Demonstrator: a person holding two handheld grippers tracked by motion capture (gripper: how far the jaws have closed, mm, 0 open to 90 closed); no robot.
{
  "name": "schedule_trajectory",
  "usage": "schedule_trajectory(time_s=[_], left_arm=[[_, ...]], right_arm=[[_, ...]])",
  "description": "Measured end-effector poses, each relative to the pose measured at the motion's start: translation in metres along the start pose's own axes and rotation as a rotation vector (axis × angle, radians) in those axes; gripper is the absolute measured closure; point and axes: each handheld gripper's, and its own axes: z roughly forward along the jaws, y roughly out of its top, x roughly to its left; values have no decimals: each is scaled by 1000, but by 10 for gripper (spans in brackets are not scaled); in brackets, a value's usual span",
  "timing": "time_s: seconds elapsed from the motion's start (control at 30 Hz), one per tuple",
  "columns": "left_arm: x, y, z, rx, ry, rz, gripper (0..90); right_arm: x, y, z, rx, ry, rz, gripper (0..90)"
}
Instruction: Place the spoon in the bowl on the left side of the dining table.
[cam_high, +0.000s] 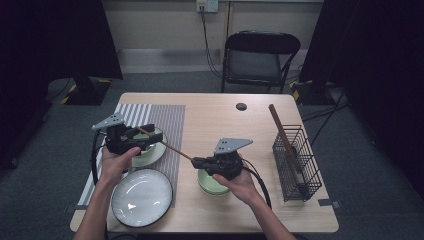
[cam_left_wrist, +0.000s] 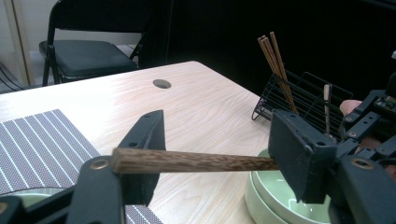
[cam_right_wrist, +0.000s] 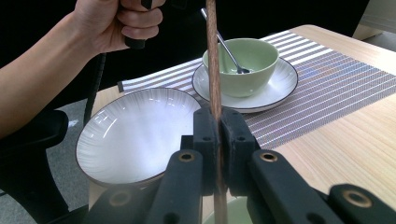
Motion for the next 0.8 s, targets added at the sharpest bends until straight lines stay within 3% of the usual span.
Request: schedule_trajectory(time_s=[0.23,0.5,0.8], left_arm=[[6,0,-9,-8,43,11,351],[8,-2,-6,-1,88,12,341],[9,-5,-3,16,85,17,348]], right_arm=[[0,0,0,6,4,-7,862],[-2,0,-1,10,-4,-4,861],[-3,1,-5,5,-10,-3,860]])
